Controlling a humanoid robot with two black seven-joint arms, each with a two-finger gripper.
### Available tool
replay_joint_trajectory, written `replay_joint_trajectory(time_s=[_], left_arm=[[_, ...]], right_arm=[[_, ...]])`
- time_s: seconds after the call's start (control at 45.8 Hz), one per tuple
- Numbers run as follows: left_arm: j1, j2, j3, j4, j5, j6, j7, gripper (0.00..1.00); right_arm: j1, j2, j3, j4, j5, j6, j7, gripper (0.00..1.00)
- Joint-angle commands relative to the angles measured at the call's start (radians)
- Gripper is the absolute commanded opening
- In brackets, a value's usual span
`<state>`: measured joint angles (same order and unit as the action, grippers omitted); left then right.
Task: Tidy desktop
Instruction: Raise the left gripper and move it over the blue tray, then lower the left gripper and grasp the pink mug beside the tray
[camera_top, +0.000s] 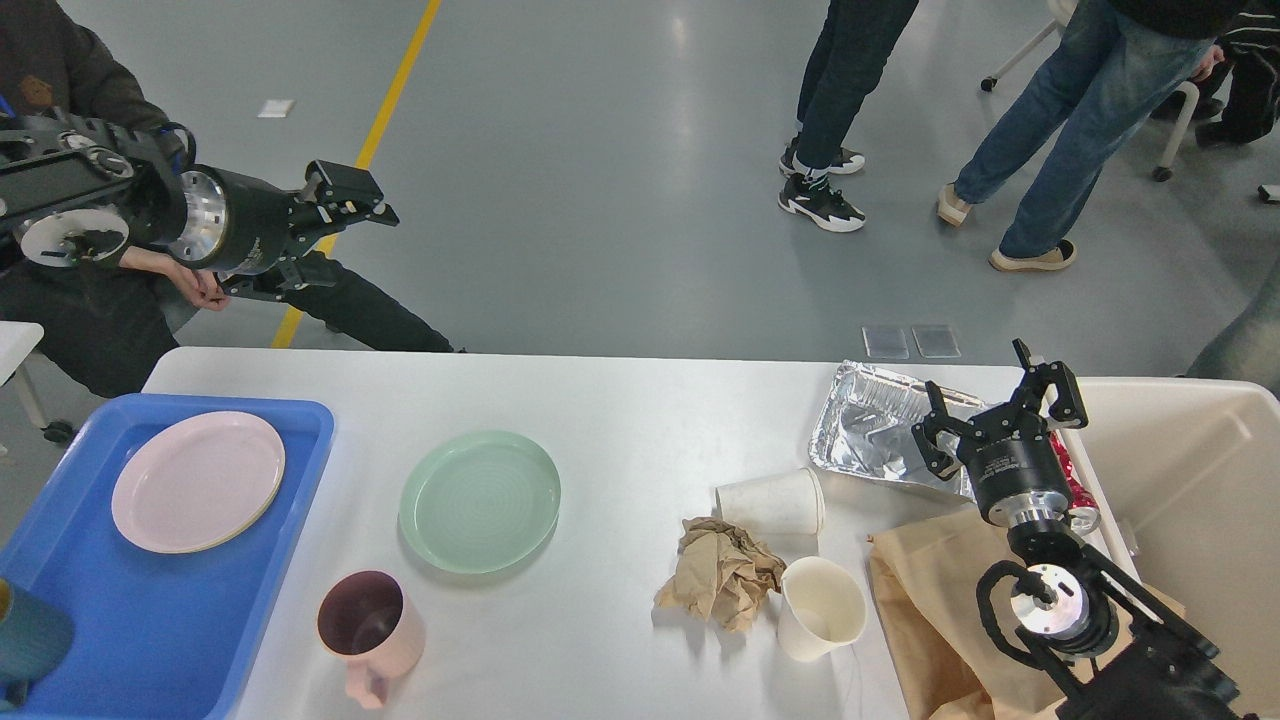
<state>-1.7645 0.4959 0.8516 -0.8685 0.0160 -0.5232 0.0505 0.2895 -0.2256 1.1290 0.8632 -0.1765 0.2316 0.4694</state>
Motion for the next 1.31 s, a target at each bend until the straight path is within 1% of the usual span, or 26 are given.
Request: replay_joint_trajectory(time_s=[0.0,0.109,0.24,0.284,0.371,0.437,0.502,0.546,0.633,0.764,0.786,0.895,1.048,1.07,1.114,1.158,1.289], left_arm=[[-0.166,-0.124,0.167,-0.108,-0.002,-0.066,-0.006,0.97],[-0.334,-0.262,0.340,-0.226,-0.030,-0.113,-0.006,0.97],[-0.521,-0.485,0.549,-0.435,-0.221,-0.115,-0.008,0.97],[-0.581,-0.523,0.579,-0.506,-0.286,-0.123,-0.008,0.97],[-0.680,-0.545,0.593,-0.641,-0.337,-0.119,-0.009,0.97],[-0.739,-0.525,0.593,-0.730,-0.341,-0.119,-0.009,0.97],[-0.773,-0.508,0.598,-0.794,-0.347,-0.119,-0.008,0.97],[-0.776,-0.505,0.625,-0.814,-0.358,-0.119,-0.009,0.97],[-0.771,-0.499,0.684,-0.817,-0.375,-0.127,-0.021,0.97],[-0.753,-0.456,0.692,-0.819,-0.378,-0.164,-0.028,0.97],[-0.747,-0.451,0.695,-0.819,-0.378,-0.162,-0.023,0.97],[-0.730,-0.413,0.719,-0.810,-0.376,-0.141,-0.031,0.97],[-0.616,-0.376,0.693,-0.784,-0.376,-0.129,-0.026,0.96],[-0.595,-0.372,0.690,-0.784,-0.373,-0.126,-0.031,0.96],[-0.541,-0.359,0.681,-0.784,-0.369,-0.106,-0.029,0.94],[-0.492,-0.341,0.669,-0.784,-0.363,-0.069,-0.021,0.94],[-0.351,-0.258,0.638,-0.777,-0.301,0.072,-0.017,0.94]], right_arm=[[-0.001,0.000,0.000,0.000,0.000,0.000,0.000,1.00],[0.000,0.000,0.000,-0.001,0.000,0.000,0.000,1.00],[0.000,0.000,0.000,-0.001,0.000,0.000,0.000,1.00],[0.000,0.000,0.000,-0.001,0.000,0.000,0.000,1.00],[0.000,0.002,0.000,-0.001,0.000,0.000,0.000,1.00],[-0.001,0.000,0.000,-0.001,0.000,0.000,0.000,1.00],[0.000,0.000,0.000,-0.003,0.000,0.000,0.000,1.00],[0.000,0.002,0.000,-0.003,0.000,0.000,0.000,1.00],[0.000,0.000,0.000,-0.001,0.000,0.000,0.000,1.00],[0.000,0.000,0.000,-0.001,0.000,0.000,0.000,1.00],[0.000,0.000,0.000,-0.001,0.000,0.000,0.000,1.00],[-0.001,0.000,0.000,-0.001,0.000,0.000,0.000,1.00],[0.000,0.000,0.000,-0.001,0.000,0.000,0.000,1.00],[0.000,0.000,0.000,-0.001,0.000,0.000,0.000,1.00],[0.000,0.000,0.000,-0.001,0.000,0.000,0.000,1.00],[-0.001,0.000,0.000,-0.001,0.000,0.000,0.000,1.00],[0.000,0.000,0.000,-0.001,0.000,0.000,0.000,1.00]])
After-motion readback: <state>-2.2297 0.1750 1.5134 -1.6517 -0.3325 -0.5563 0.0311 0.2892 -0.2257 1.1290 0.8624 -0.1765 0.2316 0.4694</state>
